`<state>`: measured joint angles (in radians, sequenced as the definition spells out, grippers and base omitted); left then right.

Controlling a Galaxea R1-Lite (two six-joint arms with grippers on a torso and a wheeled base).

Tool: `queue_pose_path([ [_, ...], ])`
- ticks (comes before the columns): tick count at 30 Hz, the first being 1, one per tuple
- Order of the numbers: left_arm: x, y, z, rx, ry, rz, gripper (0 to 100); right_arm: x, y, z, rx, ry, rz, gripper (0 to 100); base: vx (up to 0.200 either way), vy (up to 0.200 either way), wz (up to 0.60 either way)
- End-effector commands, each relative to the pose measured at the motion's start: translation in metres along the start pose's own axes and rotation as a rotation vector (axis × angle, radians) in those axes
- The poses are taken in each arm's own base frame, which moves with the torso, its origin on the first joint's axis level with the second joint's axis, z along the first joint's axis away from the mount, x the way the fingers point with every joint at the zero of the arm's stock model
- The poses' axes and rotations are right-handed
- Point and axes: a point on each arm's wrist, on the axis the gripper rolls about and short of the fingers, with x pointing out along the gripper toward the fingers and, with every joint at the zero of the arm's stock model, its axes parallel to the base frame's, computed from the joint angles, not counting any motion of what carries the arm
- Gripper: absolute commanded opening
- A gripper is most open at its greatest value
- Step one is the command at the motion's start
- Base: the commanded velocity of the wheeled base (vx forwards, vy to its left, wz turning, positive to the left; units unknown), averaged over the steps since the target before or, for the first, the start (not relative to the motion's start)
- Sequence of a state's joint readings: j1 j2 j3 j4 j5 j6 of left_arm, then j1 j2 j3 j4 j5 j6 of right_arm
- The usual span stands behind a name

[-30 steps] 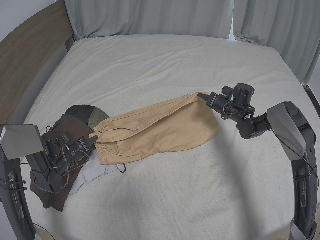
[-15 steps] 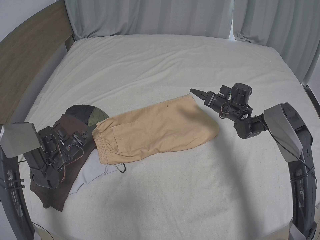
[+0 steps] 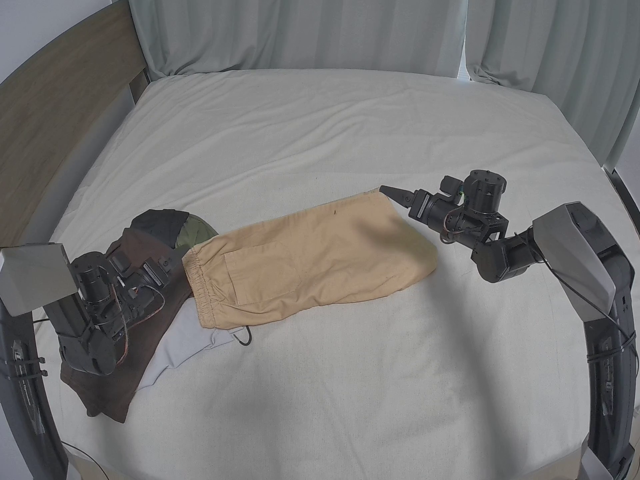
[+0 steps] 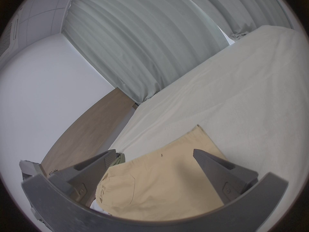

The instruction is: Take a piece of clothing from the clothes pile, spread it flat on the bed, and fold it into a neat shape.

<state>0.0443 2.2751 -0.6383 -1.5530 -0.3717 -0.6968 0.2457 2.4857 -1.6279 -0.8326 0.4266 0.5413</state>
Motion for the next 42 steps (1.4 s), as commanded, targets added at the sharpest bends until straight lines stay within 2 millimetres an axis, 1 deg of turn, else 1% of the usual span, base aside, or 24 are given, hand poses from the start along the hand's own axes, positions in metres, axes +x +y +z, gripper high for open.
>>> queue_pose_path([
  [1,-0.004,-0.006,0.006,0.010,-0.017,-0.013,100,-0.017,0.007,-0.008,0.019,0.036,-0.024,100,0.000,0.000,0.00],
  [3,-0.006,-0.009,0.008,0.011,-0.018,-0.016,100,-0.025,0.007,-0.015,0.021,0.038,-0.025,100,0.000,0.000,0.00],
  [4,-0.006,-0.009,0.008,0.013,-0.019,-0.017,100,-0.026,0.007,-0.015,0.022,0.038,-0.025,100,0.000,0.000,0.00],
  [8,-0.013,-0.019,0.009,0.022,-0.013,-0.032,100,-0.051,-0.004,-0.039,0.049,0.068,-0.058,100,0.000,0.000,0.00],
  [9,-0.013,-0.020,0.009,0.023,-0.012,-0.035,100,-0.054,-0.006,-0.041,0.049,0.066,-0.060,100,0.000,0.000,0.00],
  [16,-0.013,-0.022,0.008,0.038,-0.011,-0.034,100,-0.070,-0.010,-0.056,0.104,0.048,-0.059,100,0.000,0.000,0.00],
  [25,-0.013,-0.024,0.003,0.065,0.003,-0.038,100,-0.085,-0.012,-0.074,0.114,0.051,-0.058,100,0.000,0.000,0.00],
  [26,-0.012,-0.026,0.003,0.066,0.004,-0.042,100,-0.091,-0.011,-0.079,0.123,0.048,-0.056,100,0.000,0.000,0.00],
  [27,-0.012,-0.026,0.003,0.066,0.004,-0.042,100,-0.091,-0.011,-0.079,0.124,0.048,-0.054,100,0.000,0.000,0.00],
  [28,-0.012,-0.028,0.001,0.066,0.008,-0.047,100,-0.096,-0.010,-0.083,0.132,0.042,-0.045,100,0.000,0.000,0.00],
  [30,-0.013,-0.027,0.000,0.064,0.014,-0.043,100,-0.103,-0.012,-0.094,0.146,0.048,-0.031,100,0.000,0.000,0.00],
  [32,-0.014,-0.027,-0.001,0.062,0.017,-0.040,100,-0.108,-0.020,-0.112,0.158,0.073,-0.041,100,0.000,0.000,0.00],
  [34,-0.014,-0.026,-0.002,0.069,0.022,-0.036,100,-0.110,-0.027,-0.125,0.181,0.111,-0.066,100,0.000,0.000,0.00],
  [37,-0.016,-0.026,-0.005,0.097,0.032,-0.032,100,-0.109,-0.028,-0.126,0.174,0.112,-0.065,100,0.000,0.000,0.00],
  [42,-0.018,-0.026,-0.007,0.174,0.042,-0.031,100,-0.106,-0.023,-0.127,0.174,0.117,-0.054,100,0.000,0.000,0.00],
])
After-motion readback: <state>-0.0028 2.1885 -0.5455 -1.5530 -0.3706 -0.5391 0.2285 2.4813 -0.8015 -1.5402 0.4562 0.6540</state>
